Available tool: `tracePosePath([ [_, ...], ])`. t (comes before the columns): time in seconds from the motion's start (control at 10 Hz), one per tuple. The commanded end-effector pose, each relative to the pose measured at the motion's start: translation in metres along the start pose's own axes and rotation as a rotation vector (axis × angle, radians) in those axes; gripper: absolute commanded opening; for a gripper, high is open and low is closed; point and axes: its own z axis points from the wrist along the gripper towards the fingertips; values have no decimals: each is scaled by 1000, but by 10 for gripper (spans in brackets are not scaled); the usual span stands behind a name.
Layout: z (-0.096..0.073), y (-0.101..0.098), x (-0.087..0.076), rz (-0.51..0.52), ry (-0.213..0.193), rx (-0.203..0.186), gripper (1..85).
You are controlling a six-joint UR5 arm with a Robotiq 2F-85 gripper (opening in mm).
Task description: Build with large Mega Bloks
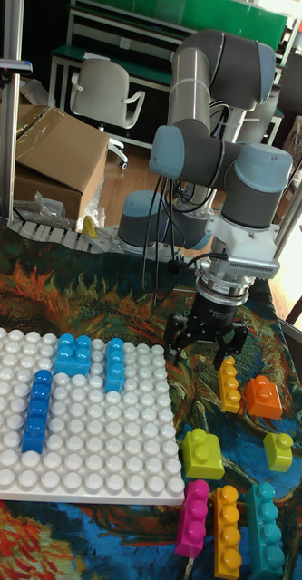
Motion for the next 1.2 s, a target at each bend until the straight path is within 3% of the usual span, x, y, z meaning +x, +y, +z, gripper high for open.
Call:
tracePosePath([
  [0.0,-1,5,-1,6,3,-2,747],
  [0.6,-4,20,-16,41,-27,-26,737],
  [1.1,-19,1,-7,24,9,-43,720],
])
